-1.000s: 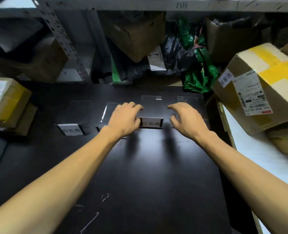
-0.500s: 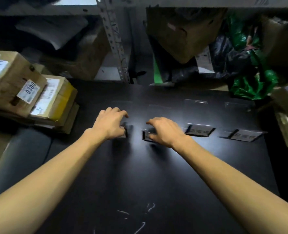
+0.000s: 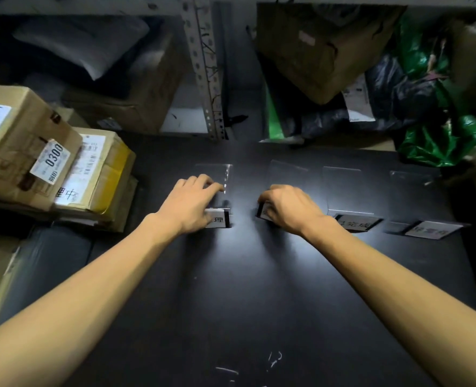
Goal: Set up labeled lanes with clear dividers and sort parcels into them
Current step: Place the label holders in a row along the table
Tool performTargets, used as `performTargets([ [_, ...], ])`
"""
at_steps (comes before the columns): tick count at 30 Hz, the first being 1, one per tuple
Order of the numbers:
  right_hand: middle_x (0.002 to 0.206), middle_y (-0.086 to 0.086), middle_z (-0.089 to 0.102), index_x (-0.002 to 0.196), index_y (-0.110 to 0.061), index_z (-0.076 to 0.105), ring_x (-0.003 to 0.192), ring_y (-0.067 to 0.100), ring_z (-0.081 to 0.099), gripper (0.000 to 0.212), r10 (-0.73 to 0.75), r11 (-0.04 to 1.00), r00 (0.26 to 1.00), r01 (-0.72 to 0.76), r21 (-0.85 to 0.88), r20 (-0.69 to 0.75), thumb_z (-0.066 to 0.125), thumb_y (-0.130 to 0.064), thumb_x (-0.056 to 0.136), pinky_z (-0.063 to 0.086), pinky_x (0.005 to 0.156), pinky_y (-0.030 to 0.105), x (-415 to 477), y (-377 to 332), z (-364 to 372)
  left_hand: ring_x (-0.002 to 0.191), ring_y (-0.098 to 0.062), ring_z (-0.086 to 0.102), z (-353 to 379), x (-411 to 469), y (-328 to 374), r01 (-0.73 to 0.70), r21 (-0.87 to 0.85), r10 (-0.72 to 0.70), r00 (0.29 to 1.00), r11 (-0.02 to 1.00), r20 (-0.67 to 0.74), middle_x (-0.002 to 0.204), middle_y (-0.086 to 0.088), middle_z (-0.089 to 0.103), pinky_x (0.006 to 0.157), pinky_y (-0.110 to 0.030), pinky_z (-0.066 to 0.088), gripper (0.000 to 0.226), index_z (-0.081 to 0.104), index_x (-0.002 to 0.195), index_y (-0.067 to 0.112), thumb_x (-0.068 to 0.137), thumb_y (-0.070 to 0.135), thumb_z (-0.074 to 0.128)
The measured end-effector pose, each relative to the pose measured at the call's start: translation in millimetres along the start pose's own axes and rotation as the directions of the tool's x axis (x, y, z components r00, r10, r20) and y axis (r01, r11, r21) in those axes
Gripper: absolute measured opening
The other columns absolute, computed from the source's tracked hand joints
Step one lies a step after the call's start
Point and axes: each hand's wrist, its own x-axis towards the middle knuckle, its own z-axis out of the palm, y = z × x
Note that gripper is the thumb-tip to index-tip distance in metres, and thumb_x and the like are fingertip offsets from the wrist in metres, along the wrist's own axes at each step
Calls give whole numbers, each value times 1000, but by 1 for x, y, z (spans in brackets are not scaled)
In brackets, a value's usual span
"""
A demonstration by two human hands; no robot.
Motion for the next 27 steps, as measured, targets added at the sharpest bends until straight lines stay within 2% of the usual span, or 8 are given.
performTargets([
  [2,115,10,63,116,-17,69,106,37,59,31,-6,1000,1000,6,-12,-7,50,-11,92,46,75,38,4,1,-4,120,-28,45,-1,1,-2,19,13,-18,999,1000,-34,136,-3,45,99,-38,31,65,42,142,27,81,30,65],
  [6,114,10,62,115,-15,68,103,37,60,29,0,999,1000,0,-40,20,48,-11,94,49,77,39,5,1,-9,121,-28,46,1,-4,-4,57,-4,-57,995,998,-82,138,-3,44,103,-38,31,66,40,143,26,81,30,63],
  [10,132,8,57,133,-14,58,121,32,53,38,0,1000,1000,0,4,-18,53,-23,96,49,90,39,1,-8,-11,121,-28,47,1,-18,-5,93,-120,-108,987,988,-120,137,-3,45,103,-39,32,66,41,143,25,80,30,61],
  [14,137,6,56,138,-15,53,128,28,50,46,-115,992,993,117,51,-37,56,-35,97,46,97,39,12,-39,-18,121,-29,47,-3,-32,-11,152,-207,-188,968,966,-165,138,-6,46,102,-41,36,61,42,143,22,84,24,59],
  [18,137,7,60,138,-18,54,126,31,55,45,-182,983,983,181,38,24,59,-34,96,48,99,40,32,-82,-12,125,-28,46,-1,-45,-27,198,-294,-253,954,935,-163,139,-6,46,104,-43,41,58,42,142,22,86,19,57],
  [23,117,15,68,121,-16,65,108,39,63,30,-133,990,991,133,-36,-7,51,-15,95,50,83,40,48,-109,10,127,-27,45,14,-57,-47,232,-357,-293,948,905,-126,141,-6,45,107,-42,40,58,42,143,21,87,16,55],
  [27,110,15,69,115,-16,68,101,40,64,28,-87,996,994,86,-14,-60,50,-12,93,50,77,40,57,-108,10,127,-26,46,23,-62,-57,219,-373,-277,955,901,-108,140,-5,45,106,-41,41,57,41,143,21,88,17,54],
])
